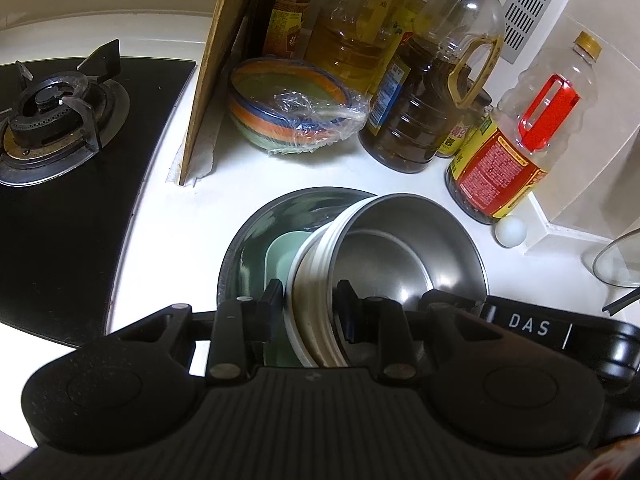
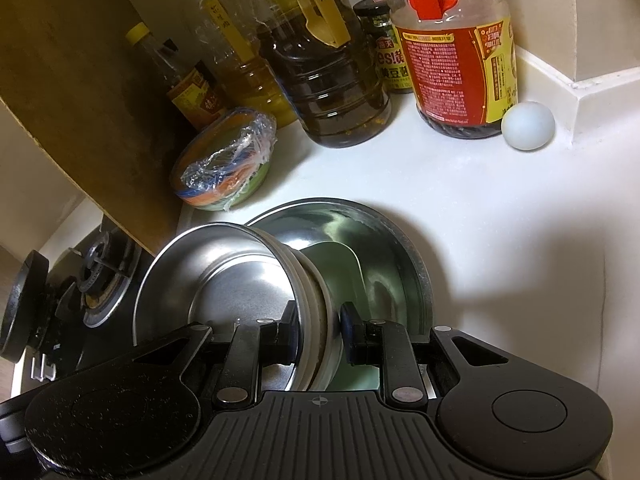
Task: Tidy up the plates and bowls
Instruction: 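Lower the bowl stack onto the green tray inside the steel basin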
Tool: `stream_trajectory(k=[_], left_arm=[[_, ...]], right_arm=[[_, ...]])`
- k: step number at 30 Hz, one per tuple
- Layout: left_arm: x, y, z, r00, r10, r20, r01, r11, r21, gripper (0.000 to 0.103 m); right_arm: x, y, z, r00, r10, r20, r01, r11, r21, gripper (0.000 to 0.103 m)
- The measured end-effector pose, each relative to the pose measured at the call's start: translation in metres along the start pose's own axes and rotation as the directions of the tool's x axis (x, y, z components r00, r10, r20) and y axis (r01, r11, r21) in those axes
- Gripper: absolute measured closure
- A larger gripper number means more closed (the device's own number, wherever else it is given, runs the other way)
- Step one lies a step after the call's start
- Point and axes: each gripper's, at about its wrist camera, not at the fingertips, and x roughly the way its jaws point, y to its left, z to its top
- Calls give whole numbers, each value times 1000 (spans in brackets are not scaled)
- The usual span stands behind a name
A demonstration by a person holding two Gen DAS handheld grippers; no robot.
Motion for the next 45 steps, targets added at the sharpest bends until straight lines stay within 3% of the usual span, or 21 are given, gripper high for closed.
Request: stream_trajectory(k=[22, 29, 38, 41, 43, 45], left_arm=[[-1, -2, 0, 1000, -3, 22, 2, 1000, 27, 78], [-16, -1, 3, 997, -26, 68, 22, 999, 49, 76], [-28, 6, -7, 995, -59, 78, 57, 998, 38, 77], [-29, 8, -9, 995, -69, 73, 67, 997, 28, 78], [-28, 10, -9, 994, -83, 71, 82, 996, 20, 83], [-28, 10, -9, 992, -109, 65, 108, 994, 11, 89]], right_arm=[[-2, -1, -2, 1000, 25, 14, -24, 999, -33, 80], [-16, -11, -1, 990, 112, 83, -108, 993, -43, 73], [-31, -31, -15, 961, 237, 140, -235, 972, -27, 73], [-31, -31, -18, 958, 246, 145, -245, 969, -21, 73], [-31, -32, -20, 957, 248, 150, -249, 968, -12, 74], [-32, -33, -20, 956, 250, 156, -252, 968, -6, 88]])
